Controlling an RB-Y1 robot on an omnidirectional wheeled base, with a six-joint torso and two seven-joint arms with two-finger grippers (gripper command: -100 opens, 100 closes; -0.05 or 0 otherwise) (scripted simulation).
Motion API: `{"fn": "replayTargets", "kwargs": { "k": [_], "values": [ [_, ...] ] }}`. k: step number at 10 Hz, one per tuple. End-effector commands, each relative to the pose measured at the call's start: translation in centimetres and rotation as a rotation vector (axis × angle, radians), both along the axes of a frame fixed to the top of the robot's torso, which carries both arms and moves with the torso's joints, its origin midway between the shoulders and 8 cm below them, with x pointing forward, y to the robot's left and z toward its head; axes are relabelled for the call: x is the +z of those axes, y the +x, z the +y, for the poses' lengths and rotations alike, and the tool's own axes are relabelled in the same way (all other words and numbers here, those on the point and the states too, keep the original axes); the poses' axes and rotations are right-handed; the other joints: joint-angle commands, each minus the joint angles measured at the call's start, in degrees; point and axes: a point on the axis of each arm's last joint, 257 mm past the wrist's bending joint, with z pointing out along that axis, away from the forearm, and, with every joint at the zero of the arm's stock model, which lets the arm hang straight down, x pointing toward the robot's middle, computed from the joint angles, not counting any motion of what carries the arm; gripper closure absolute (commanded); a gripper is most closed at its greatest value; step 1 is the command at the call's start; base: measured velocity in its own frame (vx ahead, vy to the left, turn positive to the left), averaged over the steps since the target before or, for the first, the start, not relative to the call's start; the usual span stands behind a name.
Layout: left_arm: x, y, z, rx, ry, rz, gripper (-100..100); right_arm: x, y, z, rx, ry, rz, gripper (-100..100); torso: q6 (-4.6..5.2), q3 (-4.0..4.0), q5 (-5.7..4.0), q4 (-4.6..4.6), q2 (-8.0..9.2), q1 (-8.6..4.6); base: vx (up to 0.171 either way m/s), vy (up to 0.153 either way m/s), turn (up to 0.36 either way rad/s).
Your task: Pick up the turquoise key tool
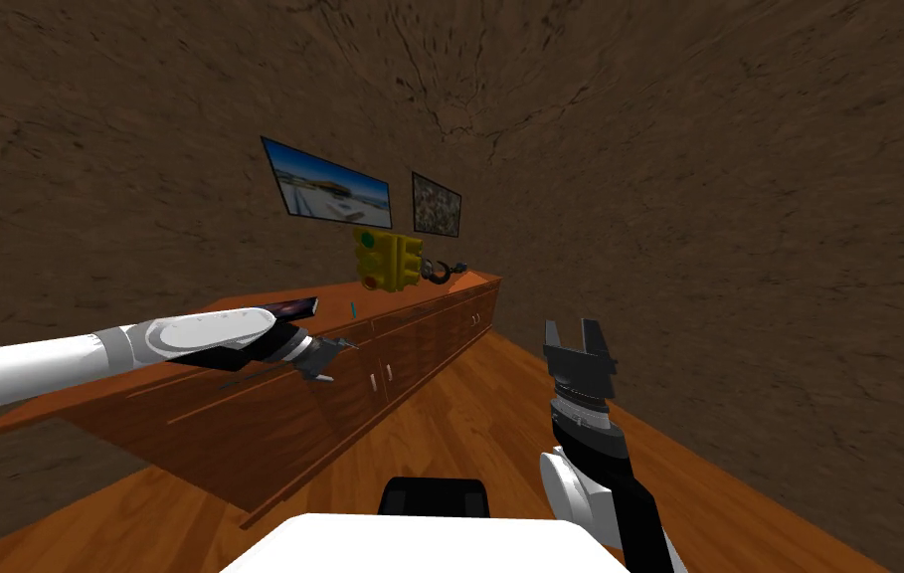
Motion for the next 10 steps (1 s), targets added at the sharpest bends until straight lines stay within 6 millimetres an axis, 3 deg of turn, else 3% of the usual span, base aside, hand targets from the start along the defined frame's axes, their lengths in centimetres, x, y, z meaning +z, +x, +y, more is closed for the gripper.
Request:
{"fn": "replayTargets", "kwargs": {
  "k": [1,2,3,5,6,8,9,10],
  "values": [
    [0.2,-0.3,2.0,-0.003,0.062,0.002,-100,0.0,0.0,0.0,0.0,0.0,0.0,0,0.0,0.0,0.0,0.0,0.0,0.0,0.072,-0.016,-0.105],
    [0.2,-0.8,4.9,-0.012,0.146,0.009,-100,0.0,0.0,0.0,0.0,0.0,0.0,0,-0.04,0.02,0.01,0.01,0.04,0.02,0.09,-0.025,-0.199],
    [0.5,-0.8,5.4,-0.008,0.158,0.008,-100,0.0,0.0,0.0,0.0,0.0,0.0,0,0.0,-0.01,0.0,0.0,-0.02,0.0,0.088,-0.012,-0.1],
    [1.0,-2.3,11.1,-0.018,0.314,0.035,-100,0.0,0.0,0.0,0.0,0.0,0.0,0,0.0,-0.04,0.01,-0.01,-0.06,0.03,0.128,-0.006,-0.255],
    [1.3,-2.4,11.7,-0.014,0.329,0.034,-100,0.0,0.0,0.0,0.0,0.0,0.0,0,0.01,-0.12,0.02,-0.05,-0.21,0.06,0.123,0.013,-0.08],
    [2.4,-4.4,17.0,-0.02,0.468,0.075,-100,0.0,0.0,0.0,0.0,0.0,0.0,0,-0.02,-0.11,0.02,-0.05,-0.19,0.08,0.174,0.009,-0.201],
    [2.4,-4.4,17.0,-0.02,0.468,0.075,-100,0.0,0.0,0.0,0.0,0.0,0.0,0,0.01,-0.24,0.04,-0.1,-0.4,0.12,0.133,0.033,-0.099],
    [2.8,-5.5,19.3,-0.024,0.524,0.1,-100,0.0,0.0,0.0,0.0,0.0,0.0,0,-0.05,-0.16,0.05,-0.07,-0.24,0.15,0.113,0.036,-0.155]
  ]
}}
